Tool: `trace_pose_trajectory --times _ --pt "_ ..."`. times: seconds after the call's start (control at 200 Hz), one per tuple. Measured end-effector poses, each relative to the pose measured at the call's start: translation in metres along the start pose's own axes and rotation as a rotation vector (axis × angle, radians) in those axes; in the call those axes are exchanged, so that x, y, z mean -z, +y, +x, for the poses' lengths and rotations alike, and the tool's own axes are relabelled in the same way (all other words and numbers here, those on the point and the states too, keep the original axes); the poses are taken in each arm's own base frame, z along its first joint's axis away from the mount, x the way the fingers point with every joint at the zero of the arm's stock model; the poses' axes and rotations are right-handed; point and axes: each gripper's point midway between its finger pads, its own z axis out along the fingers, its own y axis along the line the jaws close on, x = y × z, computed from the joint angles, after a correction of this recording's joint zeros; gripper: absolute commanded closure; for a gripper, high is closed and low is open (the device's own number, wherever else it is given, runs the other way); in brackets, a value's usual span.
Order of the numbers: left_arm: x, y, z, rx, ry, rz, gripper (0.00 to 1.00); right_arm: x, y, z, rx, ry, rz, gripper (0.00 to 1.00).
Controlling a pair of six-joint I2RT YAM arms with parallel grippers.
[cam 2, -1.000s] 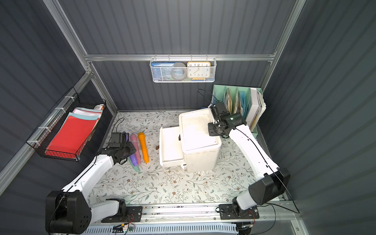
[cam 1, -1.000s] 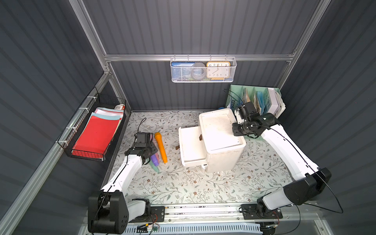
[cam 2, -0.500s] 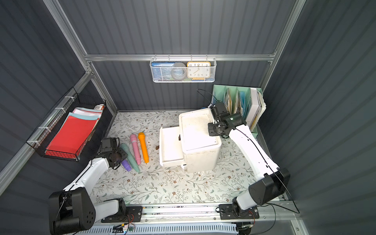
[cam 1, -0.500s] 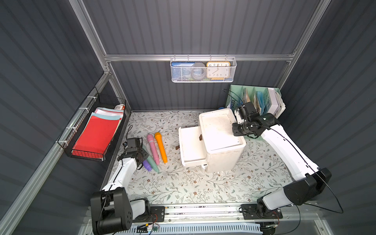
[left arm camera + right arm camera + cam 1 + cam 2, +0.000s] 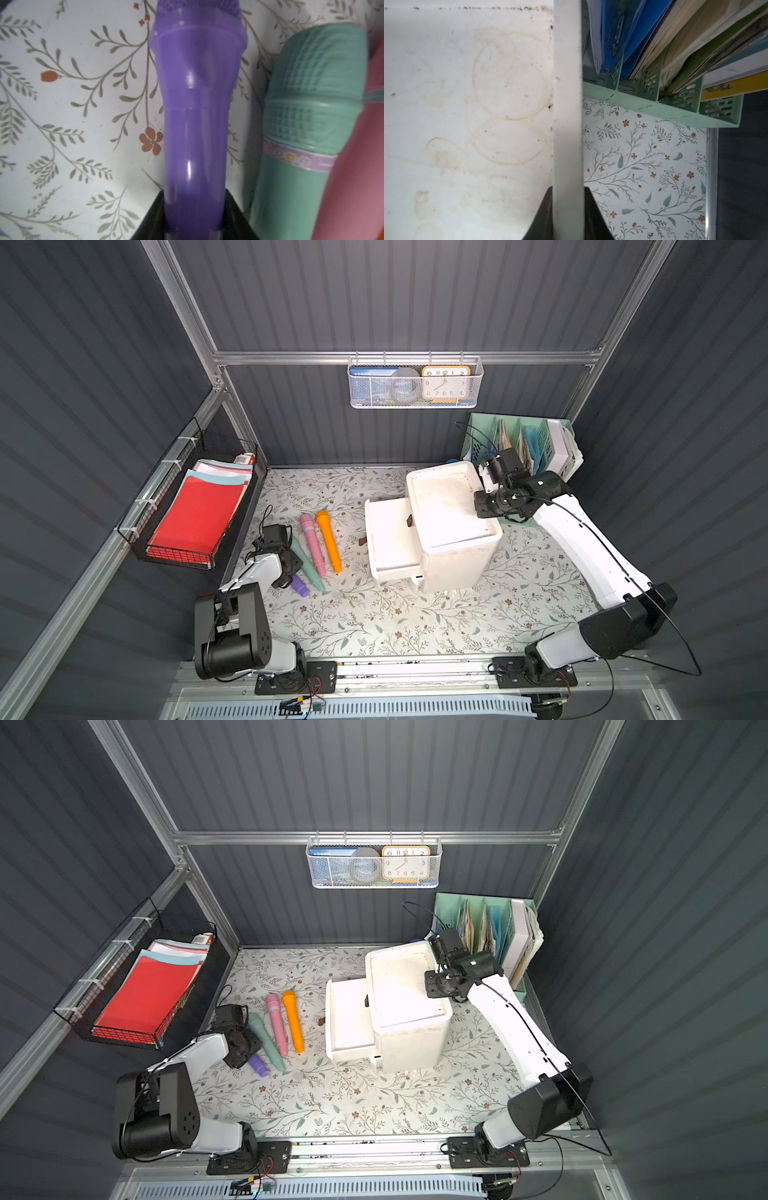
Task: Take the microphone out of the drawer
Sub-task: Place the microphone at the center of the board.
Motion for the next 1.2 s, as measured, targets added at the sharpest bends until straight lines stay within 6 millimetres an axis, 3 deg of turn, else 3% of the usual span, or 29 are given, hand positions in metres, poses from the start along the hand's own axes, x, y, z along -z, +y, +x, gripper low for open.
trace_pose_trajectory --times 0.165,0.305,0.42,0.83,1.095,1.201 --pt "-0.004 -0.001 -0.003 0.002 -0.012 -0.001 0.72 0.000 0.000 0.000 0.000 0.000 0.000 1.00" --pt "-0.005 -0.001 -0.004 0.001 -0.015 -0.005 0.51 0.000 0.000 0.000 0.000 0.000 0.000 1.00" --pt "-0.005 -0.001 -0.004 0.007 -0.017 -0.005 0.44 0.000 0.000 0.000 0.000 -0.001 0.000 1.00" --pt "0.001 0.000 -0.004 0.006 -0.016 -0.005 0.40 0.000 0.000 0.000 0.000 -0.004 0.000 1.00" --pt "0.042 -0.012 -0.026 0.025 -0.128 0.102 0.40 0.000 0.000 0.000 0.000 -0.005 0.000 1.00" --pt "0.056 -0.024 -0.030 0.016 -0.149 0.183 0.51 0.000 0.000 0.000 0.000 -0.005 0.000 1.00"
